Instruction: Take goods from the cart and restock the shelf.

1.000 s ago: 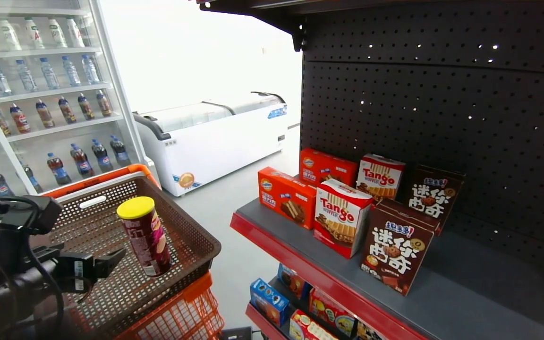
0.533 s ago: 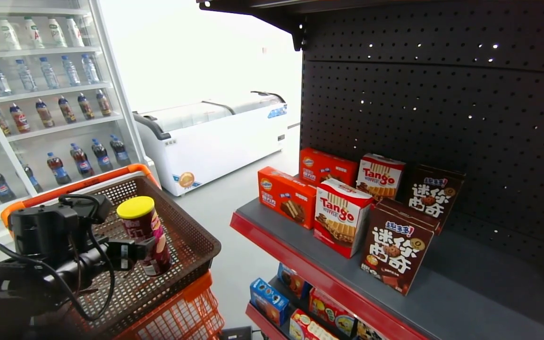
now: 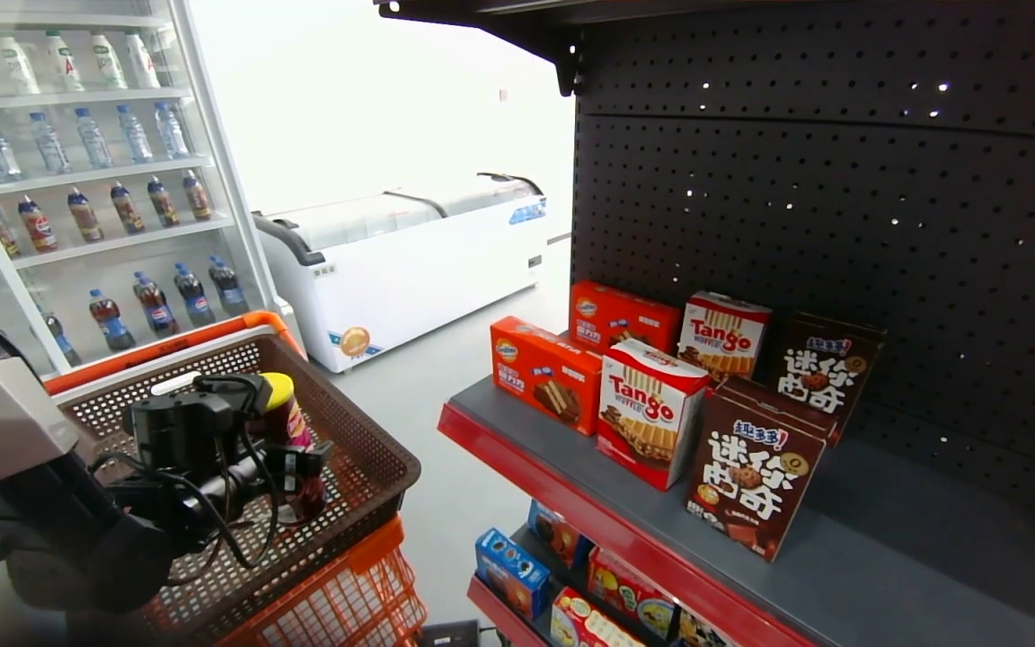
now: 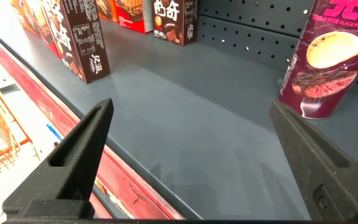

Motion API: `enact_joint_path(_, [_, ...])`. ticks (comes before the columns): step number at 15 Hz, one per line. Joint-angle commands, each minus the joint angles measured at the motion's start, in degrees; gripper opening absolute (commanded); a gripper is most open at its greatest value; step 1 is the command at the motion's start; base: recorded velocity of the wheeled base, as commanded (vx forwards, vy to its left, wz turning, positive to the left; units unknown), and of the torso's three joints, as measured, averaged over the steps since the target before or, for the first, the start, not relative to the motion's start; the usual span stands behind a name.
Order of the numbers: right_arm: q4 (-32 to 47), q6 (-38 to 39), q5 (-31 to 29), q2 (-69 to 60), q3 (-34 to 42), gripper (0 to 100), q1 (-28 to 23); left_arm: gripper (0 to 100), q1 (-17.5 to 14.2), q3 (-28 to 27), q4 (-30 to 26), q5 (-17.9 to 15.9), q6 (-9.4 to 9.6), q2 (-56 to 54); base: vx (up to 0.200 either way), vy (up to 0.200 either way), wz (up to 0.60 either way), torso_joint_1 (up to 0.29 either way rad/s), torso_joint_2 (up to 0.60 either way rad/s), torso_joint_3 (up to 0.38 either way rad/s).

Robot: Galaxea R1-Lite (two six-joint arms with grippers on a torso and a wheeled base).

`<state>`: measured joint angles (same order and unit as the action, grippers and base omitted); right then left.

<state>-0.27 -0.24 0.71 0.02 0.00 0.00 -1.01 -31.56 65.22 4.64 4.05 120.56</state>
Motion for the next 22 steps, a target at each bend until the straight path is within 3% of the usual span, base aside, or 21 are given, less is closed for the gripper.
enact_joint_path(1, [0.0,0.0,0.0,0.0,0.0,100,0.0,100,0.0,-2.2,0.4,0.0,0.0,3.7,0.0,0.0,0.0,0.0,0.0,0.0])
enact_joint_path(5, [-0.1,0.0,0.1,0.0,0.0,100,0.0,100,0.0,-3.2,0.4,0.5,0.26,4.3,0.0,0.0,0.0,0.0,0.0,0.0])
enact_joint_path(6, [-0.1,0.0,0.1,0.0,0.0,100,0.0,0,0.0,-3.2,0.4,0.5,0.26,4.3,0.0,0.0,0.0,0.0,0.0,0.0])
enact_joint_path(8, [0.0,0.0,0.0,0.0,0.0,100,0.0,0,1.5,-5.4,0.7,1.0,0.44,4.3,0.0,0.0,0.0,0.0,0.0,0.0])
enact_joint_path(10, [0.0,0.0,0.1,0.0,0.0,100,0.0,0,2.5,-4.9,0.6,2.3,1.75,4.0,0.0,0.0,0.0,0.0,0.0,0.0])
enact_joint_path(11, [-0.1,0.0,0.0,0.0,0.0,100,0.0,0,4.4,-3.0,-0.6,2.1,2.28,-0.2,0.0,0.0,0.0,0.0,0.0,0.0])
enact_joint_path(15, [0.0,0.0,0.1,0.0,0.0,100,0.0,0,7.5,-6.3,-11.3,1.2,4.48,-11.1,0.0,0.0,0.0,0.0,0.0,0.0])
enact_joint_path(19, [-0.1,0.1,0.1,0.0,0.0,100,0.0,0,10.5,-7.9,-20.6,-4.4,4.83,-18.8,0.0,0.0,0.0,0.0,0.0,0.0])
enact_joint_path(22, [-0.1,0.0,0.1,0.0,0.0,100,0.0,0,11.8,-8.5,-30.7,-12.2,4.74,-26.1,0.0,0.0,0.0,0.0,0.0,0.0])
